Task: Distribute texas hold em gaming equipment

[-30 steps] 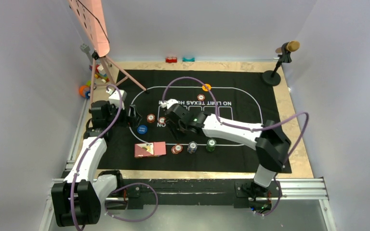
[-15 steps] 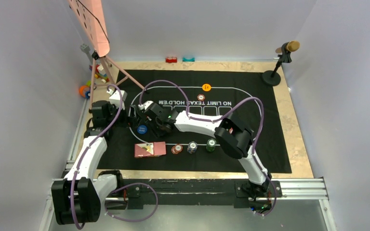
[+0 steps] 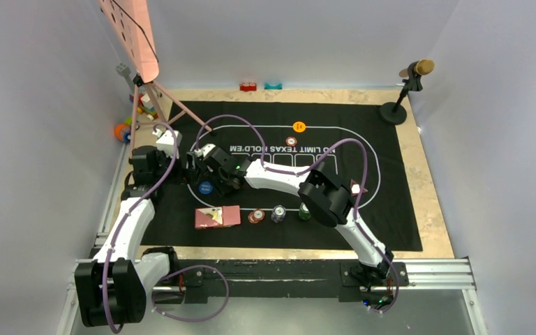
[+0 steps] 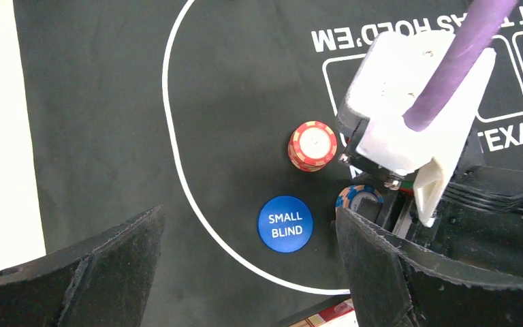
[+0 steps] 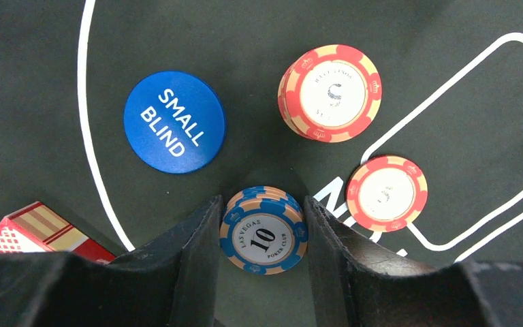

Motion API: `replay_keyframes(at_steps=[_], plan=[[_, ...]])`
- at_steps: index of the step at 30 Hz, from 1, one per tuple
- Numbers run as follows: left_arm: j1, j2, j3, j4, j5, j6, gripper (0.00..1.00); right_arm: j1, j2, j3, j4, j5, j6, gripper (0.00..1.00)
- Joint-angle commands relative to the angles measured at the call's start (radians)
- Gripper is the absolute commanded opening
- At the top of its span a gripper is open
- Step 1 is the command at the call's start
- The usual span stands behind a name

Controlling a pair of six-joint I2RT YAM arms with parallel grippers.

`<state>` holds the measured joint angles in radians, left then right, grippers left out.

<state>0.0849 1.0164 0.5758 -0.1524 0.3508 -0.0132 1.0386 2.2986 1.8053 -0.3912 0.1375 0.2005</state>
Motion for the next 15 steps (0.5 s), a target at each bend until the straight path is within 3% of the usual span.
replay_keyframes(at_steps=[1,5,15], plan=[[-0.008,-0.03,0.02,0.025,0.063,-0.002,1.0,0.006,-0.005,0.025,0.027,-0.023,-0.015,0.22],[-0.007,-0.025,0.021,0.026,0.065,-0.003,1.0,0.006,-0.026,0.0,0.034,-0.027,-0.018,0.4],[0.002,-0.01,0.032,0.015,0.05,-0.024,1.0,0.006,-0.146,-0.044,0.054,-0.055,-0.032,0.62]])
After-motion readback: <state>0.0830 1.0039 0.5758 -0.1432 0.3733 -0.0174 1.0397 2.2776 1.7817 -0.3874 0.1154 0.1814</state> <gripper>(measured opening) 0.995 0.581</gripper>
